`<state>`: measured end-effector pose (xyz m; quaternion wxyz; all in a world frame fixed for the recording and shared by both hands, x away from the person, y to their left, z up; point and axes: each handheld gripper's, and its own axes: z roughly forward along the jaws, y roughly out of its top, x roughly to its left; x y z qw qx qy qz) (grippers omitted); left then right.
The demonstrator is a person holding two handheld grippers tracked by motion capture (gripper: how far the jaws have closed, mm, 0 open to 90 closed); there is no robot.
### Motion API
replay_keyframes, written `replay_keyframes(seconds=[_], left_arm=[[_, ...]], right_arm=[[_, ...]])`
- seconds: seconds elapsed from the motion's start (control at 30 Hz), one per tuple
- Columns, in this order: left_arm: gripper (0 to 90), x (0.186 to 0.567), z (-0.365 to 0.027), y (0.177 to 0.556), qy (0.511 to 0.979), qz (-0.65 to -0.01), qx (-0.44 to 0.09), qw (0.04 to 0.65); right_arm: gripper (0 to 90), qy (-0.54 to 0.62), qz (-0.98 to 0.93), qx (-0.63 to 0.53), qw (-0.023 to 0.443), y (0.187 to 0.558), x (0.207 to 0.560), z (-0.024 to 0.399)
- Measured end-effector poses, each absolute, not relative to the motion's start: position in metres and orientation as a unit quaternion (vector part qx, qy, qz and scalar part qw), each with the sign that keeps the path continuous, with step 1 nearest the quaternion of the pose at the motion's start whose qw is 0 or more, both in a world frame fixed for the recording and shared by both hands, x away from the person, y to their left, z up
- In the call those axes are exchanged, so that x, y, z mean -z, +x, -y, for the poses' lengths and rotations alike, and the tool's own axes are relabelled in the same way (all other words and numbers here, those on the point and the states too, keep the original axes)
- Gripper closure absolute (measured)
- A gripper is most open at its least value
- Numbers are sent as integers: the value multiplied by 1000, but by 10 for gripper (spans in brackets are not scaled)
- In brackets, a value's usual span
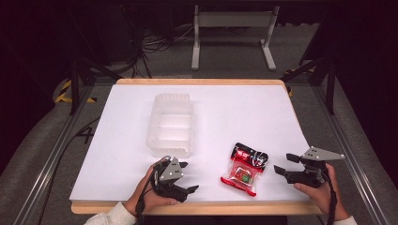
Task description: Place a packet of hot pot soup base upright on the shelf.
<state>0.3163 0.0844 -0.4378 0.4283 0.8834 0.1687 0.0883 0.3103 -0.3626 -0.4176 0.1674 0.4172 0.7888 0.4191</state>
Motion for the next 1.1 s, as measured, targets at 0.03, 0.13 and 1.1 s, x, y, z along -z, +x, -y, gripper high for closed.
replay_keyframes(seconds=[0.03, 0.13, 1.1], left_arm=[[167, 438, -82, 317, 885, -165, -84, 427], [158, 440, -72, 320, 888, -164, -59, 426], [104, 446, 36, 384, 897, -176, 79, 398]], right_arm=[[240, 416, -791, -418, 163, 309, 419, 363], [218, 421, -790, -421, 144, 306, 422, 364], [159, 418, -813, -405, 22, 344, 439, 314]])
